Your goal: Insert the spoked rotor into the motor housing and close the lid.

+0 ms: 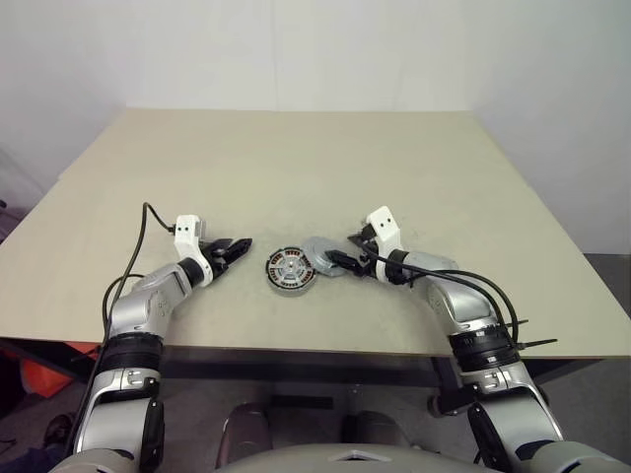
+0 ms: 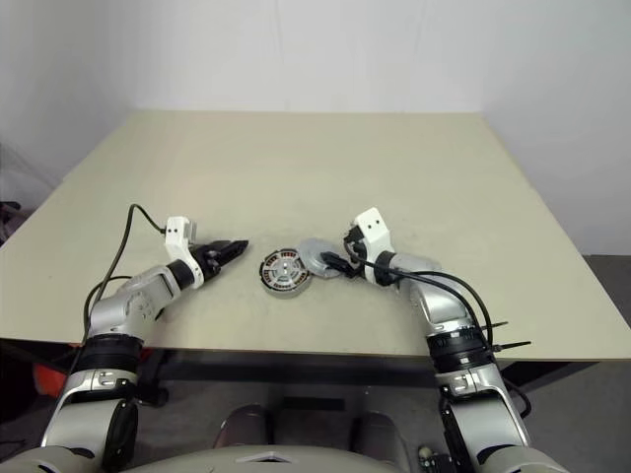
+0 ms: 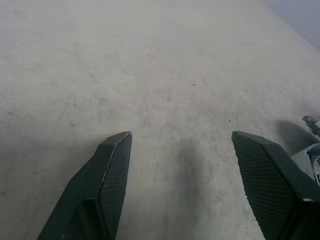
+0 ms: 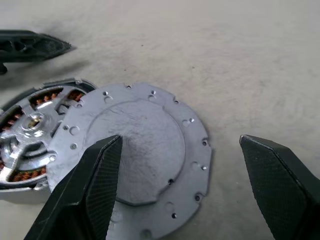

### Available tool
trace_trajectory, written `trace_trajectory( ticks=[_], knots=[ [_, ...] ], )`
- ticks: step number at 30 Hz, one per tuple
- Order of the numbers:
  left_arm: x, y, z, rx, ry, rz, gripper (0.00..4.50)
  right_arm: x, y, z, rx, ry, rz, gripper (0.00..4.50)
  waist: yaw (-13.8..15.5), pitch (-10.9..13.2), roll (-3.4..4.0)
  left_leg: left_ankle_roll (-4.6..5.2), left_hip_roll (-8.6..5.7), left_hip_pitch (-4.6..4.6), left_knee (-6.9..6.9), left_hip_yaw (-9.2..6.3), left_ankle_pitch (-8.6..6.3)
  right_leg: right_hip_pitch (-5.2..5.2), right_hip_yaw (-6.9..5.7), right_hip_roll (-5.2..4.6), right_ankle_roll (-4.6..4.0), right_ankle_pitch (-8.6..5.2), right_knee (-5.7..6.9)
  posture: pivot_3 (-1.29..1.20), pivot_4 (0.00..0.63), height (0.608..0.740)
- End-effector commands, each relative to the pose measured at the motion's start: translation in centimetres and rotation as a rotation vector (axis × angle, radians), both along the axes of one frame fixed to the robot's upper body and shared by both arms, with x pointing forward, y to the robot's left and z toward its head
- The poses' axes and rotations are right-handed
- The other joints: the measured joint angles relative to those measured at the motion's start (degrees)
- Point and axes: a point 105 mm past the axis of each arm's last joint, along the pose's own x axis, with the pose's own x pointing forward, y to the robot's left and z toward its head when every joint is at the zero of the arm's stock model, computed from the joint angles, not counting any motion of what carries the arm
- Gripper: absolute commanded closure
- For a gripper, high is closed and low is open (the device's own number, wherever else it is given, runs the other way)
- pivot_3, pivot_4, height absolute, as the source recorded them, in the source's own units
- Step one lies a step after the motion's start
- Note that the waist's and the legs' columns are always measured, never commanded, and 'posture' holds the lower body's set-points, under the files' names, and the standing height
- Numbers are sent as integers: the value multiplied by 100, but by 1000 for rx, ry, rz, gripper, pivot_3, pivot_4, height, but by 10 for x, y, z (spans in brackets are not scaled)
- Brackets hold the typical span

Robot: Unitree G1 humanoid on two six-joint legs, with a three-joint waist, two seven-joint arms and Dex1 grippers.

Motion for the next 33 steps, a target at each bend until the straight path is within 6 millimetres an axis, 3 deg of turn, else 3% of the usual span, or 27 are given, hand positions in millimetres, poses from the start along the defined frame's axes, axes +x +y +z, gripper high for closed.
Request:
trace_trajectory(
  ticks=[1, 4, 13, 20, 23, 26, 30, 33],
  knots=[
    [0, 8, 4, 20, -16, 21, 1117, -2, 13, 28, 98, -20, 48, 631, 0, 0, 0, 1, 0, -1, 0, 0, -1, -1, 0, 0, -3, 2, -1, 0, 0, 740],
    [-1, 7, 3, 19, -14, 21, 1117, -5, 18, 33, 134, -2, 61, 631, 1, 0, 0, 3, 1, -1, -1, 0, -2, -1, 0, 0, -17, 10, -2, 0, 0, 740],
    [0, 6, 4, 20, -16, 19, 1117, -6, 16, 0, 87, 82, 32, 631, 9, 0, 0, 1, 0, -2, -1, 0, -1, 0, 0, -1, -13, 8, -6, 0, 0, 740],
    [0, 7, 5, 24, -17, 19, 1117, -5, 15, -4, 85, 84, 32, 631, 6, 0, 0, 2, 1, 0, -1, 1, -1, 1, 0, 0, 2, -1, -6, 0, 0, 740],
    [1, 6, 5, 24, -19, 20, 1117, -5, 17, -2, 89, 79, 38, 631, 6, 0, 0, 2, 1, 0, -1, 1, -1, 1, 0, 0, 2, -1, -6, 0, 0, 740],
    [1, 7, 5, 23, -20, 23, 1117, -8, 21, 12, 104, 21, 87, 1499, 7, 0, 0, 2, 0, -1, -1, 1, -1, 1, 0, 0, 1, -1, -6, 0, 0, 740],
    [1, 7, 5, 22, -19, 24, 1117, -13, 30, 33, 105, -74, 162, 1539, 10, 0, 0, 2, 1, -3, -1, 0, -1, 0, 0, 0, -6, 3, -7, 0, 0, 740],
    [1, 7, 5, 22, -18, 23, 1117, -16, 34, 38, 72, -117, 209, 1539, 13, 0, 0, 2, 1, -5, -2, 0, -1, -1, 0, 0, -12, 7, -7, 0, 0, 740]
  ],
)
